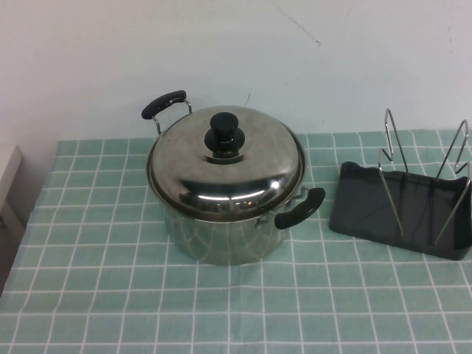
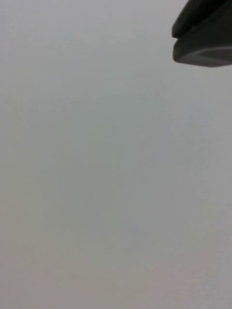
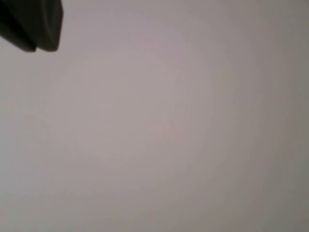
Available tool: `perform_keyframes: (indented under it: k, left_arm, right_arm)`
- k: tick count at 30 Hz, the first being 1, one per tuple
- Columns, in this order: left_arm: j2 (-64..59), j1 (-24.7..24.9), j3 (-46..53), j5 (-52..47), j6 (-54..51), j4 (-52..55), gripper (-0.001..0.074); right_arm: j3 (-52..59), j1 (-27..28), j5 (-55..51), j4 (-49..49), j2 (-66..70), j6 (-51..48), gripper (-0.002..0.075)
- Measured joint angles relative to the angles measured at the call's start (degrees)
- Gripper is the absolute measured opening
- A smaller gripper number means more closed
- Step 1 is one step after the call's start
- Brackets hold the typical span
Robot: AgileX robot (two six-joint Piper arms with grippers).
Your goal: Put pot lid on rack
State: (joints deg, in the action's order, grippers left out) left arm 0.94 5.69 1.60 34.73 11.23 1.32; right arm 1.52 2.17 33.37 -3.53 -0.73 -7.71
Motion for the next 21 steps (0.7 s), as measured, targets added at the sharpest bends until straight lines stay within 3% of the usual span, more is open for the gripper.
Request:
perform_keyframes:
  k: [4, 7, 10, 16, 21]
  left_arm:
    - [0.0, 0.0, -6.1, -15.8, 3.6, -2.3, -0.0003]
    - [-0.9, 0.0, -14.0, -29.0, 4.2, -2.3, -0.0003]
    - [-4.9, 0.0, -20.3, -36.1, 4.3, -2.3, -0.0003]
    - [-18.1, 2.0, -31.2, -47.4, 3.5, -4.0, -0.0003]
    - [-29.7, 6.7, -37.2, -48.7, -0.5, -8.7, -0.0003]
  right_arm:
    - [0.0, 0.0, -2.7, 5.4, 0.0, -4.4, -0.0003]
    - [-1.9, 0.0, -8.9, 7.8, 0.0, -4.5, -0.0003]
    - [-5.5, 0.0, -17.4, 7.8, 0.0, -4.5, -0.0002]
    - [-13.1, 0.0, -40.4, 6.9, 0.0, -4.5, -0.0003]
    - [-15.7, 0.0, -54.3, 6.8, 1.0, -3.3, -0.0003]
